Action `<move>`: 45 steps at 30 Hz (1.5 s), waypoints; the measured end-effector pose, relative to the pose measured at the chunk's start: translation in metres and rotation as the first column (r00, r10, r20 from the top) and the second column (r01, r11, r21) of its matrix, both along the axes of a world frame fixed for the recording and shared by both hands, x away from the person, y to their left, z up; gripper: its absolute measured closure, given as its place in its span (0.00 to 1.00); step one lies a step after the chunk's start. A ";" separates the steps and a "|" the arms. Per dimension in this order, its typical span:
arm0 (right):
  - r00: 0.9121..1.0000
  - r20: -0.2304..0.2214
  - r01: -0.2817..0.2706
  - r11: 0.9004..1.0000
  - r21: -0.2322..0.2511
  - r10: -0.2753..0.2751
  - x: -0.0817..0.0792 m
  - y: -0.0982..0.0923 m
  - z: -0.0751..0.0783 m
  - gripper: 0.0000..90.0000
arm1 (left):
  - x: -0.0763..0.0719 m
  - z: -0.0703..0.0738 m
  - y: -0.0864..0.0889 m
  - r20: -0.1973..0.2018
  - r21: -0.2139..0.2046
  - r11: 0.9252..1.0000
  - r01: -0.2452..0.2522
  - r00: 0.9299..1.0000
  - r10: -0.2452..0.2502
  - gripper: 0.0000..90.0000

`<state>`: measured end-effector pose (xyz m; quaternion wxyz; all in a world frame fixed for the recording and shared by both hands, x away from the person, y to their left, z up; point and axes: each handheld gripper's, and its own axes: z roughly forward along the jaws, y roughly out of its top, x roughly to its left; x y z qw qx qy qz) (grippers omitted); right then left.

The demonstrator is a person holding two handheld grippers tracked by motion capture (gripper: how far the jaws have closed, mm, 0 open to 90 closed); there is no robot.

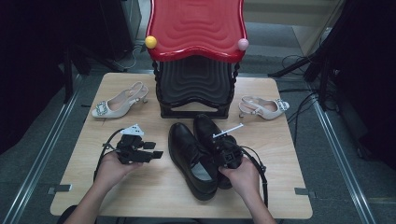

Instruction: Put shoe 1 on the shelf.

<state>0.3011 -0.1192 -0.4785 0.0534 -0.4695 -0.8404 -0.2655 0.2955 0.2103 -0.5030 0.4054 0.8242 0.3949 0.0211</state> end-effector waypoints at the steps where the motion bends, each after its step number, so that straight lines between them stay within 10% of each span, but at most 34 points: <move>1: 1.000 0.004 -0.002 1.000 -0.002 0.002 0.000 -0.002 0.001 0.92 | 0.000 0.000 0.000 0.001 0.001 1.000 -0.001 1.000 0.001 0.48; 22: 1.000 0.001 -0.007 0.979 0.205 0.007 -0.003 -0.034 0.040 0.92 | 0.001 -0.004 -0.002 -0.002 0.033 0.999 0.007 1.000 -0.007 0.48; 29: 0.999 0.035 -0.008 0.953 0.302 -0.003 -0.005 -0.041 0.073 0.92 | 0.001 -0.004 -0.003 0.003 0.037 0.999 0.007 1.000 -0.008 0.49; 45: 0.981 0.118 0.101 0.924 0.370 -0.155 0.068 -0.013 0.118 0.92 | 0.002 -0.006 -0.004 -0.003 0.032 0.999 0.017 1.000 -0.017 0.49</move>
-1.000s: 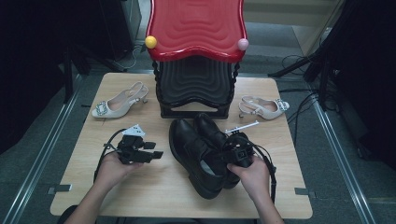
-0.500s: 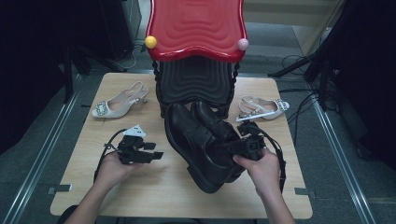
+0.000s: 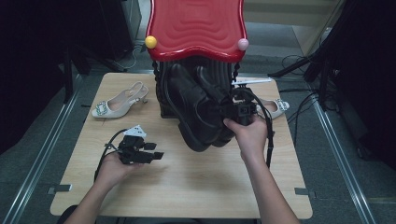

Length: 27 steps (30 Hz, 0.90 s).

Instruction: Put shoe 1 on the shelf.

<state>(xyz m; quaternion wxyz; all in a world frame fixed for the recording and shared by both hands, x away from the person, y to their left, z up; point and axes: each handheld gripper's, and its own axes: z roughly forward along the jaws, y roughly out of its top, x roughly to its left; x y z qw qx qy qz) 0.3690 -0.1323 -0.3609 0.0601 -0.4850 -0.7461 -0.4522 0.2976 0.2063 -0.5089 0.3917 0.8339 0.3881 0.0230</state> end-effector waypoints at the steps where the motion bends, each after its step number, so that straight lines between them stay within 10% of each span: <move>1: 1.000 0.001 0.005 1.000 0.000 -0.005 0.006 0.002 0.000 0.92 | 0.000 0.000 0.000 -0.002 -0.001 1.000 0.001 1.000 -0.001 0.49; 8: 0.993 0.052 0.106 0.994 -0.004 -0.105 0.028 0.016 0.002 0.92 | 0.000 0.000 -0.001 -0.002 -0.006 1.000 0.009 1.000 -0.009 0.49; 27: 0.936 0.114 0.331 0.943 0.037 -0.333 0.056 0.052 -0.002 0.92 | 0.000 0.000 -0.003 -0.001 0.000 1.000 0.021 1.000 -0.021 0.49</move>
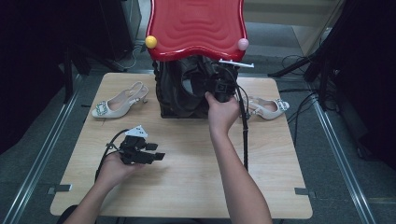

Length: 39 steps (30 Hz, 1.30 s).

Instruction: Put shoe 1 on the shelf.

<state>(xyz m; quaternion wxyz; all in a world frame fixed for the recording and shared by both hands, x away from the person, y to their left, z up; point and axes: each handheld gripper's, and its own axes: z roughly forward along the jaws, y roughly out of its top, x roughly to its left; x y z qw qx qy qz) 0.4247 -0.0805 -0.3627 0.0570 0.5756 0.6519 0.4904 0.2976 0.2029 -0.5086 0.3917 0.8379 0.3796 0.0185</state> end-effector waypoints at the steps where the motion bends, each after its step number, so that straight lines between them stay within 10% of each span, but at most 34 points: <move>1: 1.000 0.007 0.006 1.000 -0.004 -0.005 0.001 0.001 -0.001 0.92 | 0.000 0.000 0.000 0.001 0.000 1.000 0.000 1.000 0.000 0.49; 12: 0.992 0.049 0.114 0.993 0.008 -0.115 0.005 0.017 -0.007 0.91 | 0.000 0.000 0.000 0.001 -0.007 1.000 0.002 1.000 -0.002 0.49; 16: 0.996 0.005 0.090 0.996 0.017 -0.090 0.009 0.018 -0.015 0.87 | -0.001 0.001 -0.001 0.003 -0.007 1.000 0.007 1.000 -0.007 0.49; 30: 0.998 0.067 0.017 0.997 -0.077 -0.012 0.006 0.039 -0.028 0.78 | 0.000 0.001 0.000 0.001 -0.013 1.000 0.000 1.000 0.000 0.49; 39: 0.999 0.036 -0.027 0.999 -0.018 0.028 0.008 0.031 -0.028 0.73 | 0.002 0.001 0.002 -0.006 -0.026 1.000 0.001 1.000 -0.001 0.49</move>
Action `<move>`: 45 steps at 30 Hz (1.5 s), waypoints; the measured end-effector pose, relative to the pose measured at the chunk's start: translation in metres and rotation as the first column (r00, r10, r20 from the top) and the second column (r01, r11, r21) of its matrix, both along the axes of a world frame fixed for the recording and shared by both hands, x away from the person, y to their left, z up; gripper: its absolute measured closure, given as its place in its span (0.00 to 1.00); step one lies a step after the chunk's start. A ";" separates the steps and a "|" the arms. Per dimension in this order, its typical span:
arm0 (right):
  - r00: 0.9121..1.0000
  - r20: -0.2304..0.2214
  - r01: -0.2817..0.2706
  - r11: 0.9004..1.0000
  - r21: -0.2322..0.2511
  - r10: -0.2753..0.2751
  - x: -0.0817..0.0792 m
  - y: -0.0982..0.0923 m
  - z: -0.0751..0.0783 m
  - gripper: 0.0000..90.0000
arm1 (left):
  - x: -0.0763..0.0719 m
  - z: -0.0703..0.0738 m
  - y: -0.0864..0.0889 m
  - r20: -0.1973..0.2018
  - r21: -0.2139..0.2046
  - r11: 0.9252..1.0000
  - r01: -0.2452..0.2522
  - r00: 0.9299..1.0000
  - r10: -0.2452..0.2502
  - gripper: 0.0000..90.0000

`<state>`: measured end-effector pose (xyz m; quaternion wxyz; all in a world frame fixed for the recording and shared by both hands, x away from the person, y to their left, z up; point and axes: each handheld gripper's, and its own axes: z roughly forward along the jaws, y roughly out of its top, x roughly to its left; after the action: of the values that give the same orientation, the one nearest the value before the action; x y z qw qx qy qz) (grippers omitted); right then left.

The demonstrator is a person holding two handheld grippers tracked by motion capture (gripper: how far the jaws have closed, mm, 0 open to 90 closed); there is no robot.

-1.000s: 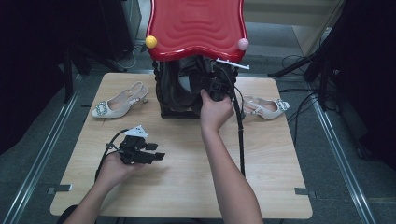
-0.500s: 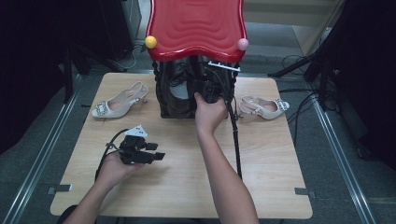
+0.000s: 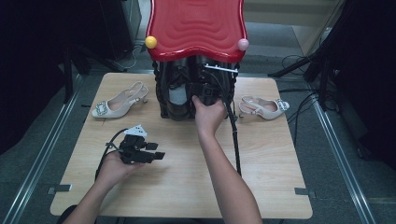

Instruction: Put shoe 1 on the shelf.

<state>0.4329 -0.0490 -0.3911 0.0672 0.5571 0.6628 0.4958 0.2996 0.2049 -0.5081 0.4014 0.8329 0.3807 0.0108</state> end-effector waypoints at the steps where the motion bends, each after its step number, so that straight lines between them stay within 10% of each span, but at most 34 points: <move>1: 1.000 0.004 -0.004 1.000 -0.008 0.004 0.000 0.000 0.000 0.73 | 0.000 0.000 0.000 0.004 0.002 1.000 -0.001 1.000 0.001 0.49; 35: 0.987 0.057 -0.143 0.986 -0.080 0.148 -0.031 -0.028 0.016 0.63 | 0.001 0.004 0.000 -0.003 -0.007 1.000 -0.014 1.000 0.014 0.50; 45: 0.975 0.054 -0.211 0.972 -0.104 0.218 -0.049 -0.042 0.027 0.63 | 0.006 0.034 0.001 0.004 -0.044 0.999 0.011 1.000 -0.011 0.58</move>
<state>0.3837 -0.0915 -0.3643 0.0621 0.4617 0.7400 0.4851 0.3054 0.2056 -0.4739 0.4205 0.8259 0.3756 0.0018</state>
